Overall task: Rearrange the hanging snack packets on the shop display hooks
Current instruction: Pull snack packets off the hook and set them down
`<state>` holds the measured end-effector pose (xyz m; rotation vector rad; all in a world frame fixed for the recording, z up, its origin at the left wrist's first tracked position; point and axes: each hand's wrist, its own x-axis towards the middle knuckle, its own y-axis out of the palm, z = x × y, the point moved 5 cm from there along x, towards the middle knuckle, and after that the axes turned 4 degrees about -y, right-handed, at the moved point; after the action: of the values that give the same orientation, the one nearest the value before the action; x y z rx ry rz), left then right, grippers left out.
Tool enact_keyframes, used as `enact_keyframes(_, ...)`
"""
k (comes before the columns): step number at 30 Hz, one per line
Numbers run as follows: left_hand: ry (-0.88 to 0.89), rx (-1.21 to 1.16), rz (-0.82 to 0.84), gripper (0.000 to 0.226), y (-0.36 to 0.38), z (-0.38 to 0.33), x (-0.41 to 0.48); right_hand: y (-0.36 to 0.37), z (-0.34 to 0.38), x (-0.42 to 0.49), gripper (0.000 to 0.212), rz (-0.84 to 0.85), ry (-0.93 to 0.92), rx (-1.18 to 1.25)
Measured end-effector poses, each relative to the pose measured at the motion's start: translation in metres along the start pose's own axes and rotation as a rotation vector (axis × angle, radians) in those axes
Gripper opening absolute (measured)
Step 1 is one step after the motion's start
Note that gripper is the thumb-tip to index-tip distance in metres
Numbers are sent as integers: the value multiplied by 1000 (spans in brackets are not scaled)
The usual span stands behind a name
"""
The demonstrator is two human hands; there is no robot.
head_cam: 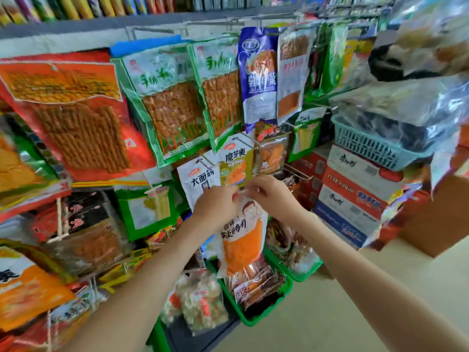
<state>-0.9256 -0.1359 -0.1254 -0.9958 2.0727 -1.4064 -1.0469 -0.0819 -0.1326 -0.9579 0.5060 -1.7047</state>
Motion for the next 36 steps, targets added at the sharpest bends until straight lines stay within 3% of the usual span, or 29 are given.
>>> enact_keyframes(7, -57, 37, -83, 28, 15, -58, 60, -89, -95, 4, 33, -91, 73, 3)
enact_keyframes(14, -96, 89, -159, 25, 31, -78, 117, -116, -178, 57, 43, -92, 198, 44)
enact_keyframes(22, -127, 100, -140, 26, 52, -66, 190, -103, -245, 137, 52, 104, 258, 4)
enact_keyframes(29, -144, 213, -222, 26, 55, -75, 204, -86, -273, 184, 81, 314, 100, 181)
enact_keyframes(31, -191, 216, -245, 27, 59, -73, 204, -79, -277, 191, 88, 302, 87, 218)
enact_keyframes(33, -247, 185, -266, 27, 65, -72, 202, -77, -281, 197, 80, 235, 96, 208)
enact_keyframes(36, -306, 105, -294, 26, 74, -78, 198, -74, -278, 203, 50, 275, 45, 92)
